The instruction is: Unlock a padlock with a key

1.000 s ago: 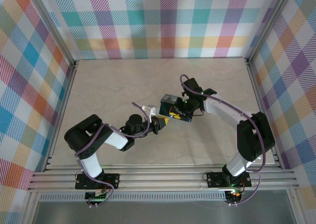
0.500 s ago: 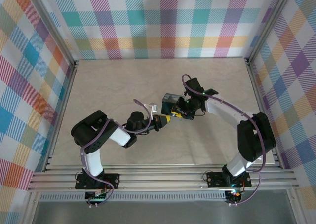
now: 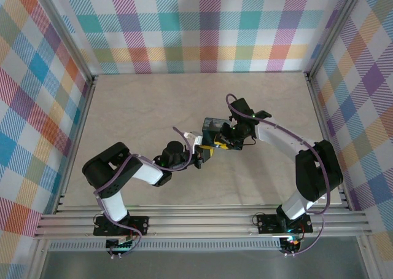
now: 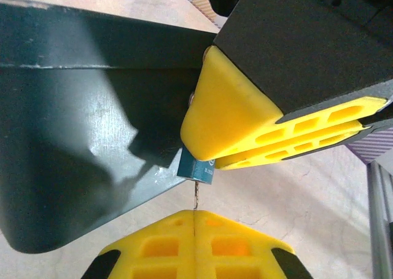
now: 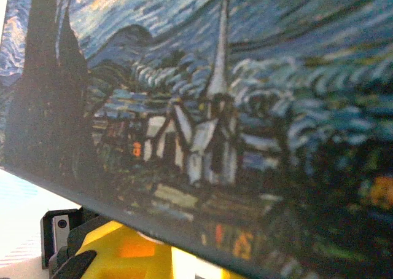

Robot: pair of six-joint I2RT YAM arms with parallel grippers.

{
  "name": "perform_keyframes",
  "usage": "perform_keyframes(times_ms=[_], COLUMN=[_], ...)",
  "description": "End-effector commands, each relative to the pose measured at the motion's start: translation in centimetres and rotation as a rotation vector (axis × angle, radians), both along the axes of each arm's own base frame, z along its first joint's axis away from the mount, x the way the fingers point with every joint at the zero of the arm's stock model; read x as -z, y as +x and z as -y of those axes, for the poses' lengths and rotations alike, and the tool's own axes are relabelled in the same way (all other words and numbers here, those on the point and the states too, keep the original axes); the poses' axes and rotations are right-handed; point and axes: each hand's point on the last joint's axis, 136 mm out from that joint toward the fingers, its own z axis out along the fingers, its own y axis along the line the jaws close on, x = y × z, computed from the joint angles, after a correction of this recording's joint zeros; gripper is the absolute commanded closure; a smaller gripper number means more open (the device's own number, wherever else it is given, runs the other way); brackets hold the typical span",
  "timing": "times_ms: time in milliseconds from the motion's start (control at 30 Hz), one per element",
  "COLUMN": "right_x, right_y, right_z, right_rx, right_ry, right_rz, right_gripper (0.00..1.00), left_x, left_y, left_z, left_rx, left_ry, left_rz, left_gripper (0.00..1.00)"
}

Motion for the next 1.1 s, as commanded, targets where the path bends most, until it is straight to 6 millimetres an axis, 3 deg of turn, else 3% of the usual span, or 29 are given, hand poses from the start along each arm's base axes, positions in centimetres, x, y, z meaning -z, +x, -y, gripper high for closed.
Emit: perform_keyframes(times_ms=[0, 233, 467, 600, 733, 933, 1067], right_x=[-0.8, -0.6, 0.1, 0.1, -0.4, 1.0, 2.6], right_y=[-3.4, -3.7, -4.1, -4.1, -3.4, -2.0, -0.2], right_z=[-2.6, -2.1, -1.6, -2.1, -2.6, -1.1, -0.5], right_rx=[-0.095, -0.102, -0.130, -0.117, -0.097, -0.077, -0.082], right_ry=[0.121, 0.097, 0.073, 0.110, 0.146, 0.028, -0.051], right_rz=[-0.113, -0.106, -0.093, -0.106, -0.106, -0.062, -0.001], right_gripper=[1.00, 1.00, 1.00, 1.00, 1.00, 1.00, 1.00], left_x=[-4.4, -5.1, -6.5, -5.8, -3.8, -1.2, -0.9], left_y=[1.0, 3.3, 3.9, 3.3, 2.7, 2.5, 2.2], left_z=[0.5, -0.3, 0.0, 0.8, 1.6, 0.4, -1.0], left_rx=[-0.033, -0.040, 0.011, 0.042, 0.036, -0.015, -0.052], left_ry=[-0.081, -0.312, -0.371, -0.337, -0.276, -0.178, -0.080], left_rz=[0.146, -0.058, -0.104, -0.082, -0.078, -0.087, -0.082], left_gripper=[1.00, 1.00, 1.00, 1.00, 1.00, 1.00, 1.00])
